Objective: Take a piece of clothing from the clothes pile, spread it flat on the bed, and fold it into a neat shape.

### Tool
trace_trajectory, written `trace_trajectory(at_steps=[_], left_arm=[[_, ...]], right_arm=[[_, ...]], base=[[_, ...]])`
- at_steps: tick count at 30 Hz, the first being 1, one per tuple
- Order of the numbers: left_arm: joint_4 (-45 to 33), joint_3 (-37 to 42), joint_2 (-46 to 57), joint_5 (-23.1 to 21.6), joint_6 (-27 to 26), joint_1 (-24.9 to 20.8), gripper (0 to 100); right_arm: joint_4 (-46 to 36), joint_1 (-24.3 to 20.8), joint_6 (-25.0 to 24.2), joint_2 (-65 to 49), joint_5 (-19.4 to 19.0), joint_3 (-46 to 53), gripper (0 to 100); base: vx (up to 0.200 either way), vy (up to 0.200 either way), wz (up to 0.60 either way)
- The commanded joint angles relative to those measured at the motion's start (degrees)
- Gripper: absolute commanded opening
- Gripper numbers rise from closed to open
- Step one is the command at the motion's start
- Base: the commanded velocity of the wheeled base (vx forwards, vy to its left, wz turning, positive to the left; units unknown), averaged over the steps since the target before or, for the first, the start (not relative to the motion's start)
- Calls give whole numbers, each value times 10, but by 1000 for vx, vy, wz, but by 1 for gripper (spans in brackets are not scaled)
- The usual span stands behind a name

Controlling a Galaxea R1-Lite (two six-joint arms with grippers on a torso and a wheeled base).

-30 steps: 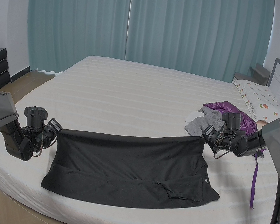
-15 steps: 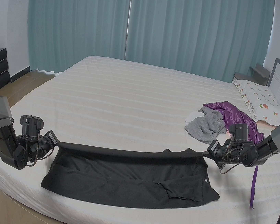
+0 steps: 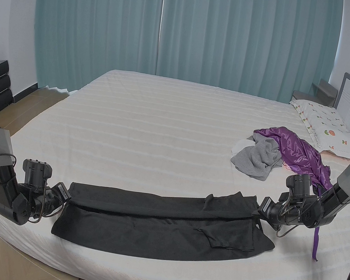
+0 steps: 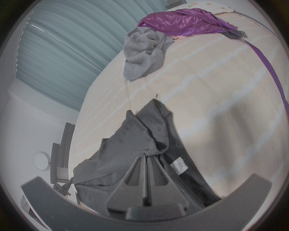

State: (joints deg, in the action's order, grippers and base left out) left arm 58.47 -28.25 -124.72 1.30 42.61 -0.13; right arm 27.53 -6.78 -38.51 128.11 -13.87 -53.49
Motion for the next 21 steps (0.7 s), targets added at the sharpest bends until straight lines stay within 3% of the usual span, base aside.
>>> trace_trajectory(at_steps=[1, 2, 3, 4, 9, 15, 21], left_arm=[[1, 16, -10, -2, -1, -2, 0], [2, 21, -9, -3, -1, -3, 100], [4, 24, -7, -7, -1, -5, 100], [4, 24, -7, -7, -1, -5, 100], [28, 41, 19, -10, 5, -7, 100], [23, -11, 26, -16, 31, 12, 100], [4, -82, -28, -71, 48, 16, 100]], right_arm=[[3, -1, 2, 14, -1, 15, 0], [3, -2, 4, 16, 0, 15, 0], [3, -2, 5, 16, 0, 15, 0], [3, -2, 5, 16, 0, 15, 100], [4, 8, -2, -12, -11, 1, 100], [6, 25, -31, -7, -48, -48, 100], [7, 26, -47, 50, -55, -100, 100]], base=[[0, 0, 0], [0, 0, 0], [0, 0, 0], [0, 0, 0], [0, 0, 0], [0, 0, 0], [0, 0, 0]])
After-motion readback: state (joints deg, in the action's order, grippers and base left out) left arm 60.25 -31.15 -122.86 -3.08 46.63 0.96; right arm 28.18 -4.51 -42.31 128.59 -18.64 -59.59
